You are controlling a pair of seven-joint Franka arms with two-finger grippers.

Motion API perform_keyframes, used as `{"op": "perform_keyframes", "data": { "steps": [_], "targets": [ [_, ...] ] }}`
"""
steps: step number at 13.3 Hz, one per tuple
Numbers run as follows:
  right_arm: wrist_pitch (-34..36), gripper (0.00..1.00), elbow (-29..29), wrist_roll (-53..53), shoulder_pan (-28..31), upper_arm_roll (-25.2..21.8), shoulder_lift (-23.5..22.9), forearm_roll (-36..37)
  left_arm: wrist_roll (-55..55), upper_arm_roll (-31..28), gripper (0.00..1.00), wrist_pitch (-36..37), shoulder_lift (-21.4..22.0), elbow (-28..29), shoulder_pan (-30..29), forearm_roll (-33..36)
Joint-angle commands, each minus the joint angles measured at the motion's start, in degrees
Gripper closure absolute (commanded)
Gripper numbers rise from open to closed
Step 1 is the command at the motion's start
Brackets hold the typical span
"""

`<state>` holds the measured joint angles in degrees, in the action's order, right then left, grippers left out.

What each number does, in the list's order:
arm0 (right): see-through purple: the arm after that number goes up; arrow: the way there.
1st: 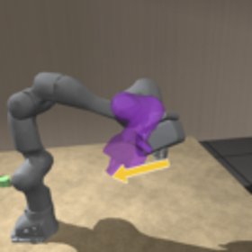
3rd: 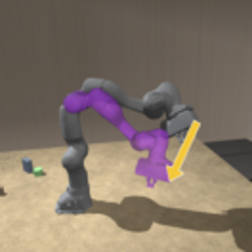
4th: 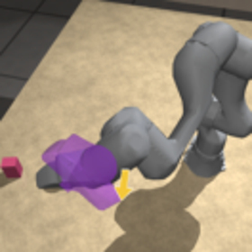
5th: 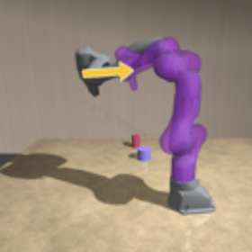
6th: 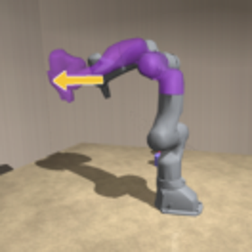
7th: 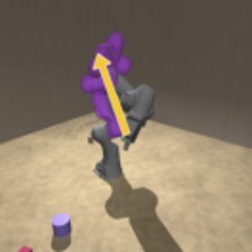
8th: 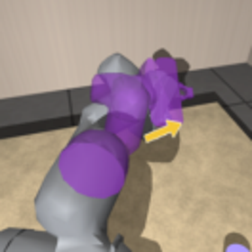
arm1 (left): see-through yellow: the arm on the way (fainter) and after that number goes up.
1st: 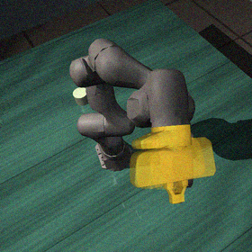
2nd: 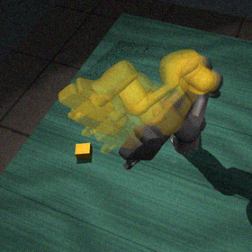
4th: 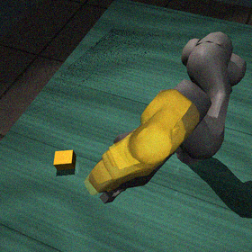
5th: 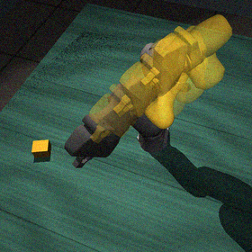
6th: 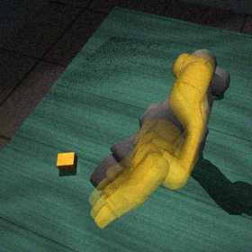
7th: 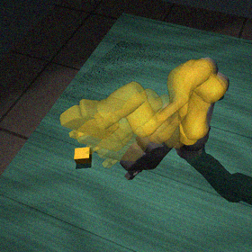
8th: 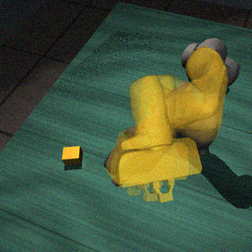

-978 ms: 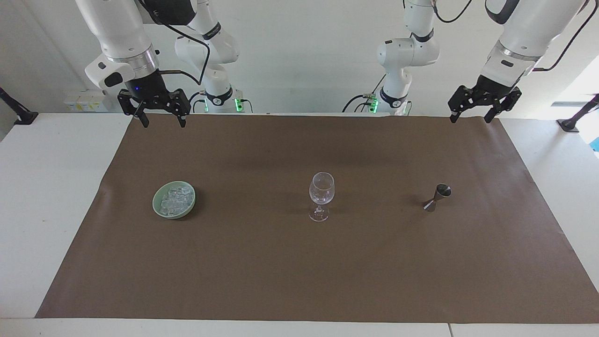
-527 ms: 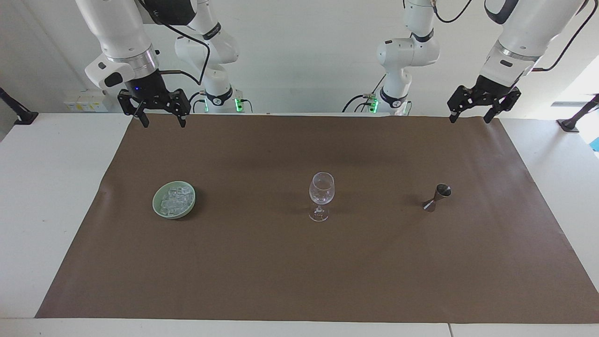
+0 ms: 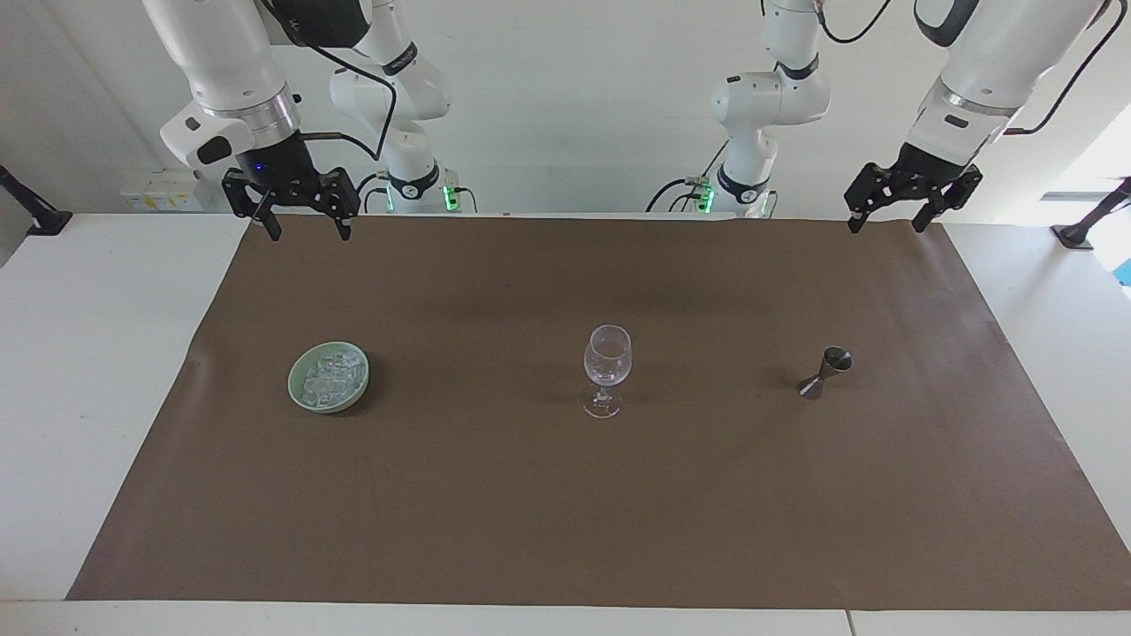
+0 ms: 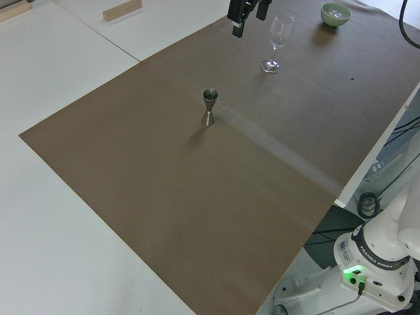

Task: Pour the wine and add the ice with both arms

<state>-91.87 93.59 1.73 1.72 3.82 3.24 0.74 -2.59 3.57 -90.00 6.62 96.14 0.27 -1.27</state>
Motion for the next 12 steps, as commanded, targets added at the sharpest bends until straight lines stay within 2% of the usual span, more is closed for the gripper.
{"op": "perform_keyframes", "data": {
  "steps": [1,3,5,8,12],
  "targets": [
    [-0.1,0.00,1.3,-1.1,0.3,0.2,1.2,0.0,-1.1,-0.4,0.00,2.0,-0.3,0.5,-0.2,-0.4],
    [-0.1,0.00,1.4,-1.1,0.4,0.2,1.2,0.1,-3.0,-0.5,0.00,2.3,-1.2,0.5,-1.0,-0.7],
    [-0.1,0.00,1.3,-1.1,0.3,0.2,1.3,0.1,-7.1,-0.7,0.00,2.5,-2.0,0.5,-3.0,-4.1],
    [-0.1,0.00,1.3,-1.1,0.3,0.2,1.2,0.1,-22.5,-0.7,0.00,2.5,-4.0,1.0,-4.3,-8.1],
    [-0.1,0.00,1.3,-1.1,0.3,0.2,1.2,0.0,-32.5,-0.7,0.00,1.8,-4.3,4.2,-8.1,-11.9]
  ]
}}
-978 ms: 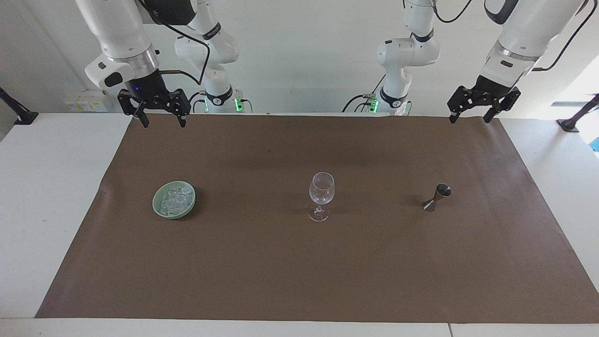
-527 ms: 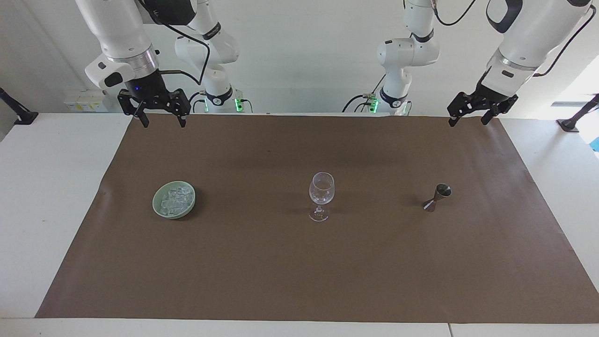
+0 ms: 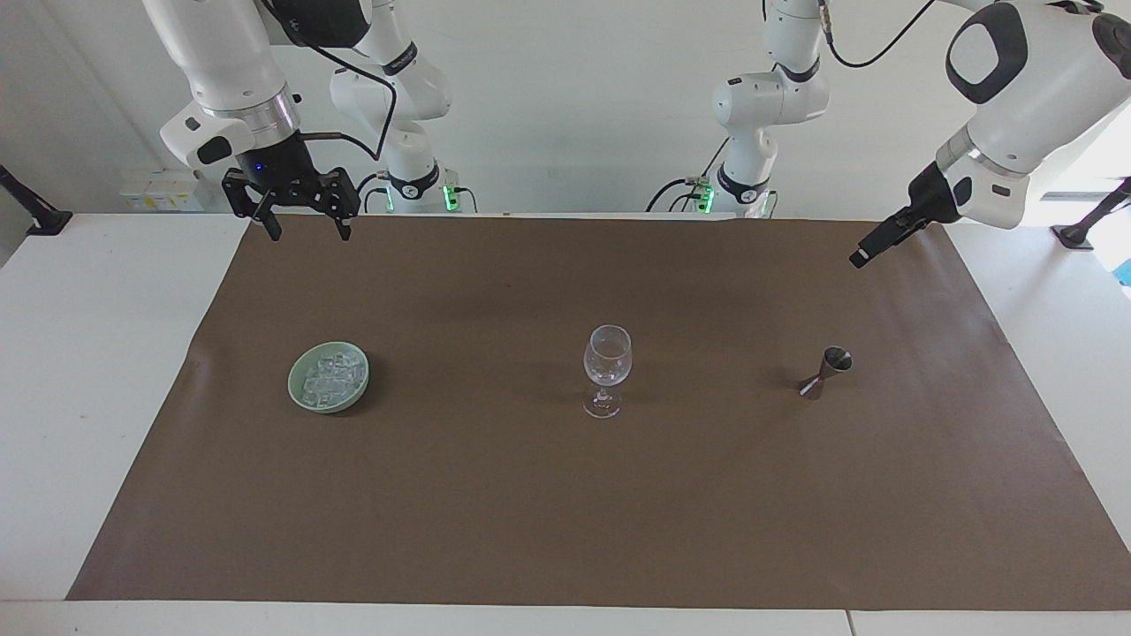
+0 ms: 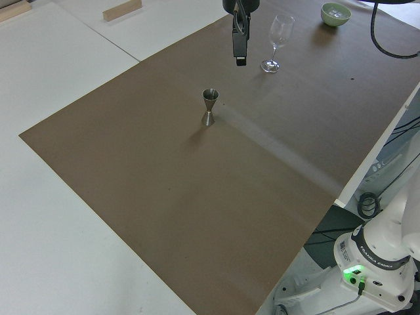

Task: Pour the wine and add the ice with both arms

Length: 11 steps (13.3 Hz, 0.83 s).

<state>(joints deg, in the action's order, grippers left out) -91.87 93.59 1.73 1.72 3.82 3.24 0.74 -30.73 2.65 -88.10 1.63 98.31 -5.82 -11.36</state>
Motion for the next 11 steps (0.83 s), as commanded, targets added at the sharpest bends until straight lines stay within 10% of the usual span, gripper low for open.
{"op": "perform_keyframes", "data": {
  "steps": [1,11],
  "targets": [
    [-0.1,0.00,1.3,-1.1,0.4,0.2,1.2,0.1,-6.3,0.3,0.00,-0.2,0.7,3.0,-2.5,-2.8],
    [-0.1,0.00,1.3,-1.1,0.4,0.2,1.2,0.1,-24.2,0.3,0.00,-13.1,0.7,15.9,-12.4,-21.2]
  ]
}}
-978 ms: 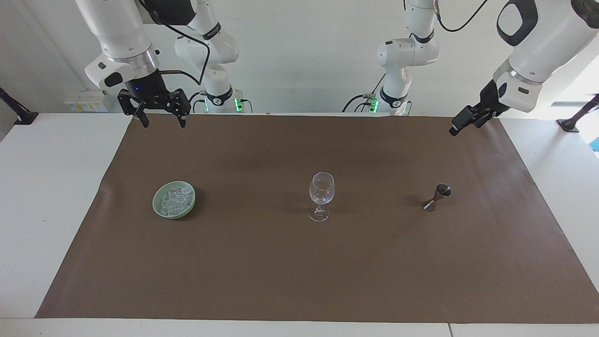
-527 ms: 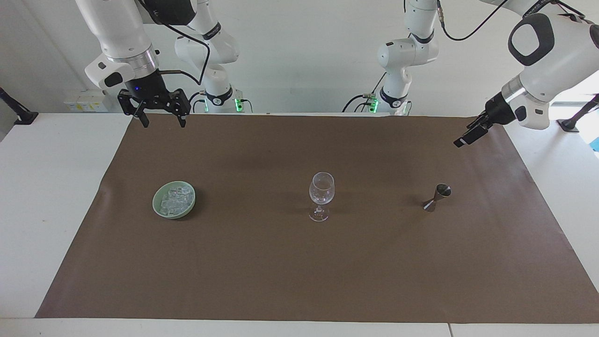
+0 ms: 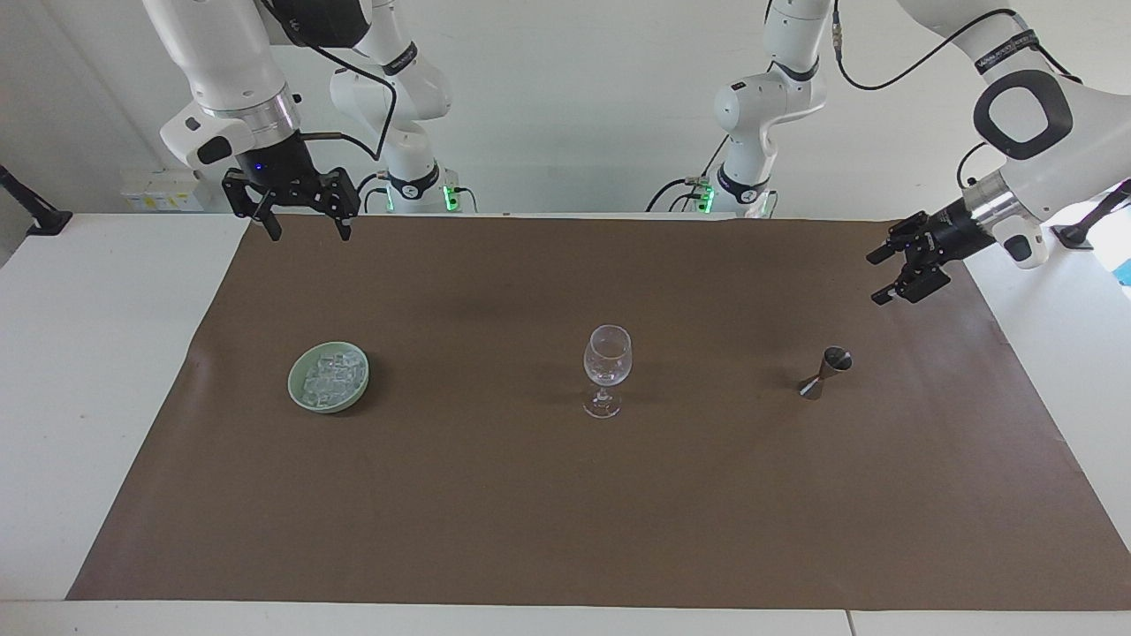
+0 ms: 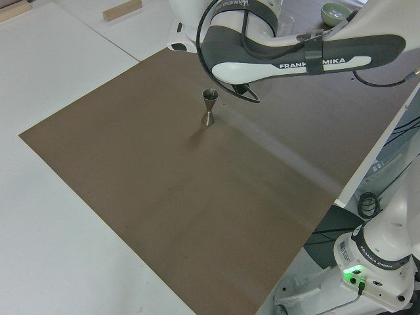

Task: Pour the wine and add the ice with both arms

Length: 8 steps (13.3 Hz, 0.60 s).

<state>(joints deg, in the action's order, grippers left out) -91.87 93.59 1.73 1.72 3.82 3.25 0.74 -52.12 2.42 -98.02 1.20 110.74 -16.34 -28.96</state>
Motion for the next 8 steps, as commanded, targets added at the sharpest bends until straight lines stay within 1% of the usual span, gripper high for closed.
{"op": "perform_keyframes", "data": {
  "steps": [1,3,5,8],
  "targets": [
    [-0.1,0.00,1.3,-1.1,0.4,0.2,1.2,0.0,-4.1,0.5,0.00,-4.7,1.1,4.6,-2.9,-5.3],
    [-0.1,0.00,1.3,-1.1,0.3,0.2,1.2,0.0,-8.8,0.5,0.00,-8.7,1.2,6.9,-3.5,-8.5],
    [-0.1,0.00,1.3,-1.1,0.3,0.2,1.2,0.1,-10.0,0.5,0.00,-15.3,1.6,11.9,-4.3,-14.0],
    [-0.1,0.00,1.3,-1.1,0.3,0.2,1.2,0.1,-9.9,0.5,0.00,-19.2,1.9,16.4,-6.2,-21.0]
  ]
}}
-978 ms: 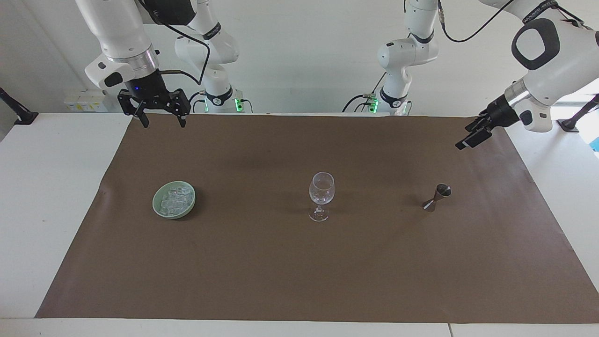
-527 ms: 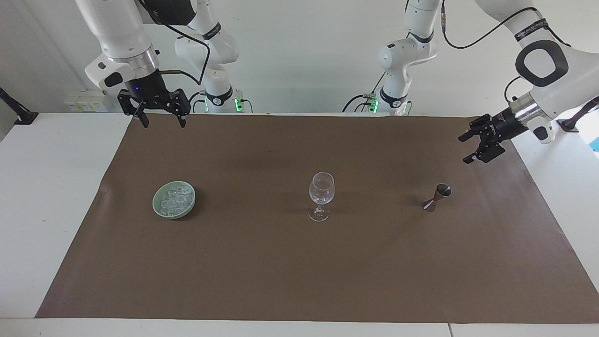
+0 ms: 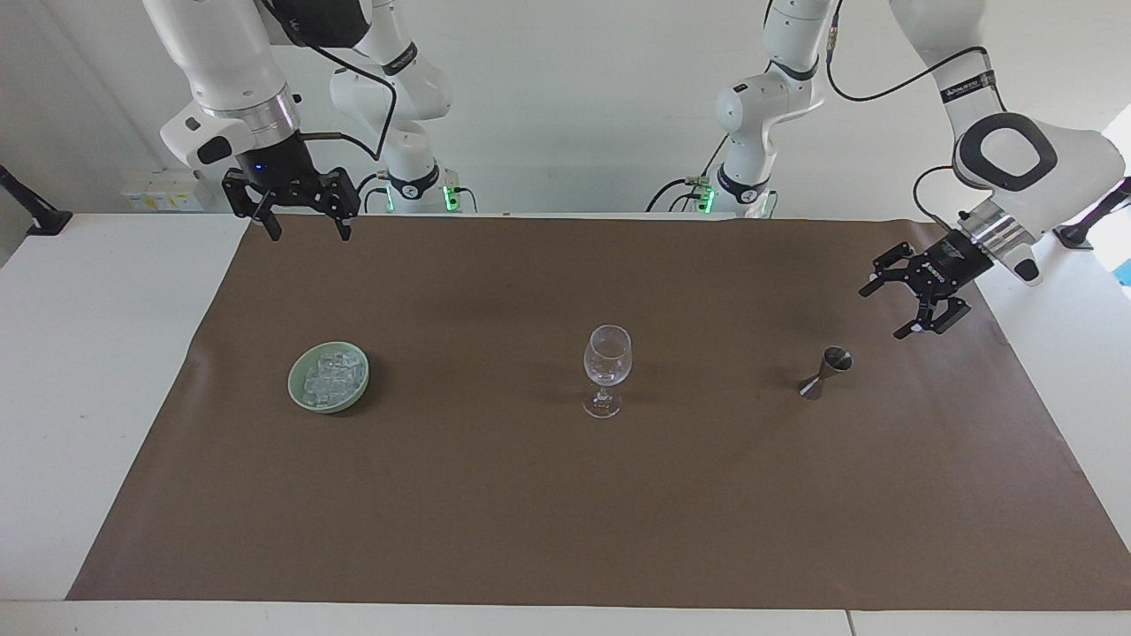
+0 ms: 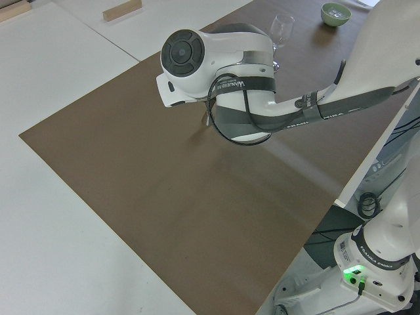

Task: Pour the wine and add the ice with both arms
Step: 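Open the left gripper and move it onto the silver jigger, grasping it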

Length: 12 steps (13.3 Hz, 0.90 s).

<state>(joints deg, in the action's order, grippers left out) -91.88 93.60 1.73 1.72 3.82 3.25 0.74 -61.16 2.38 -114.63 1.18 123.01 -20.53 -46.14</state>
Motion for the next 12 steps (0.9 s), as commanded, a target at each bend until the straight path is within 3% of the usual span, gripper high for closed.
{"op": "perform_keyframes", "data": {
  "steps": [1,7,12],
  "targets": [
    [-0.1,0.00,1.3,-1.1,0.3,0.2,1.2,0.1,-0.9,0.5,0.00,-4.4,2.0,5.7,-2.1,-6.0],
    [-0.1,0.00,1.3,-1.1,0.3,0.2,1.2,0.1,3.0,0.5,0.00,-8.7,1.1,13.4,-3.1,-18.4],
    [-0.1,0.00,1.3,-1.1,0.3,0.2,1.2,0.1,15.5,0.5,0.00,-10.4,-2.4,17.3,-2.1,-36.0]
  ]
}}
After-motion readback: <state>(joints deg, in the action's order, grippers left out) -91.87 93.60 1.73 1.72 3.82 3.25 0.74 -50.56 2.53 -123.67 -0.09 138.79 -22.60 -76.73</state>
